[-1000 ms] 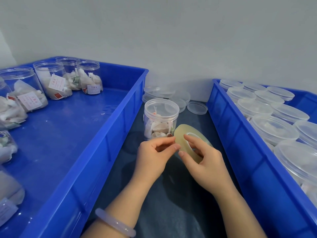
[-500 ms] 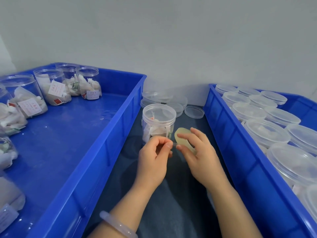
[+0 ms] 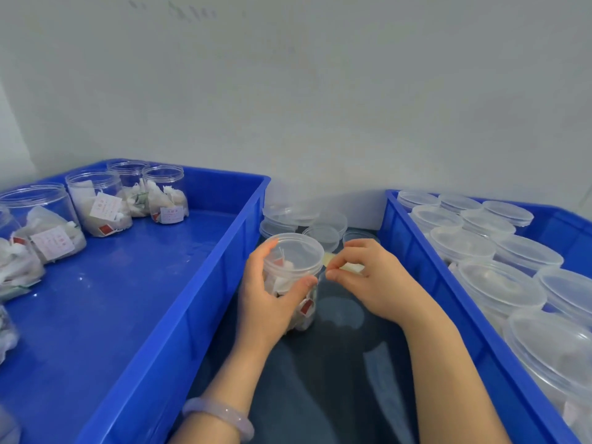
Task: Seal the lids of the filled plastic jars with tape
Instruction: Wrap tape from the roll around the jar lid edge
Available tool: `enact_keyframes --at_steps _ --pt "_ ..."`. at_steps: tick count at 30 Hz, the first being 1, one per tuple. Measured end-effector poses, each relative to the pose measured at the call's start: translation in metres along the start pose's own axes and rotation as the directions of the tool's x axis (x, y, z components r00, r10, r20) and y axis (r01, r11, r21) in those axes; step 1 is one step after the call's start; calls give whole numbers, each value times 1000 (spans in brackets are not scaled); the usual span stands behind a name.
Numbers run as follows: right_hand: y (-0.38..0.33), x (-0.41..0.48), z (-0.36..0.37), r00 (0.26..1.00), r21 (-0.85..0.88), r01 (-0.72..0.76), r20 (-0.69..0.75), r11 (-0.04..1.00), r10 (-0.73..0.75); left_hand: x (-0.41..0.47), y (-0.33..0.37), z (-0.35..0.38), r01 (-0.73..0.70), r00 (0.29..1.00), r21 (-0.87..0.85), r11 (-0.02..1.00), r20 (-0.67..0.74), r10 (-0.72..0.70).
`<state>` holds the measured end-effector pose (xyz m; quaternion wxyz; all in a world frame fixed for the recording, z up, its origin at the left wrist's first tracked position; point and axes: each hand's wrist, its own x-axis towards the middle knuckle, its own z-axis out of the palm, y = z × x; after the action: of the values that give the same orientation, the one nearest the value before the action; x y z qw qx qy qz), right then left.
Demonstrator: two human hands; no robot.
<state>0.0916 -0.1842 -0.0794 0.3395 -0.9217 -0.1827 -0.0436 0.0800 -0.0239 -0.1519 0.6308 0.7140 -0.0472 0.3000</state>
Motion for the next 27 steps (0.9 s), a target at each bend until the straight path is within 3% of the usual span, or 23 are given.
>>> enact_keyframes --at_steps 4,14,21,27 --pt "4 3 3 999 -2 -10 41 1000 10 -1 -6 3 -24 999 -16 1000 26 25" --pt "6 7 6 999 75 1 -32 997 2 0 -8 3 -108 992 -50 993 62 111" --pt "4 3 2 1000 103 22 0 994 -22 -1 -7 6 -106 994 -47 993 21 108" --pt "5 -2 -3 998 125 13 63 992 -21 1 -8 -1 -65 995 -55 996 77 69"
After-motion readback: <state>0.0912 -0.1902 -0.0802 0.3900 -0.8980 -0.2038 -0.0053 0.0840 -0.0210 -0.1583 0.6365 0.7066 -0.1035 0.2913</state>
